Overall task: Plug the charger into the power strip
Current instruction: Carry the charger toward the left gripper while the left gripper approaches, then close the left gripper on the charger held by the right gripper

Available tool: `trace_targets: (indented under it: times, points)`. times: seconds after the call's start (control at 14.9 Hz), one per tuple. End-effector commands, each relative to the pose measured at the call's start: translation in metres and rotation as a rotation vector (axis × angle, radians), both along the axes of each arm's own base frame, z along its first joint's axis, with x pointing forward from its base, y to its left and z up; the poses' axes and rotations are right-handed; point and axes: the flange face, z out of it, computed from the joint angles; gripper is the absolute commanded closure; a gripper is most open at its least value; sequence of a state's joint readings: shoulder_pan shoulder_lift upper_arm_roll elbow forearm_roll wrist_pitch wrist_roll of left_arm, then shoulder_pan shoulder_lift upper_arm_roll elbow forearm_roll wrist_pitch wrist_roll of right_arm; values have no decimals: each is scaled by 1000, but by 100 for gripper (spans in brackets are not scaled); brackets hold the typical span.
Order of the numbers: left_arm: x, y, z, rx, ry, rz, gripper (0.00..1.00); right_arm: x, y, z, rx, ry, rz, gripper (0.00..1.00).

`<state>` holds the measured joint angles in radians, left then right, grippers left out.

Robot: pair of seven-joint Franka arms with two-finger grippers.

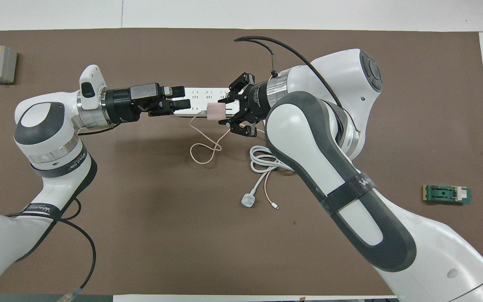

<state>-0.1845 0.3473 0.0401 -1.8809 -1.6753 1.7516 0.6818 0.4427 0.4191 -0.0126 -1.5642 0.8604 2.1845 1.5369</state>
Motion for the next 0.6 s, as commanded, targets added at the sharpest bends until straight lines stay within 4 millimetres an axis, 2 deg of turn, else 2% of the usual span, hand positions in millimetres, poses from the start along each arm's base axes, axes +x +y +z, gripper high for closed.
trace_targets:
  times: [0.0,0.13,0.54]
  points:
    - [8,-2,-7,10,18,-14,0,10,-5,2,23,7,-22,100]
    - [-2,-7,-16,-1,39,-39,0,9,-4,2,25,10,-21,100]
    - [-8,-21,-18,6,43,-55,0,8,-3,2,26,15,-20,100]
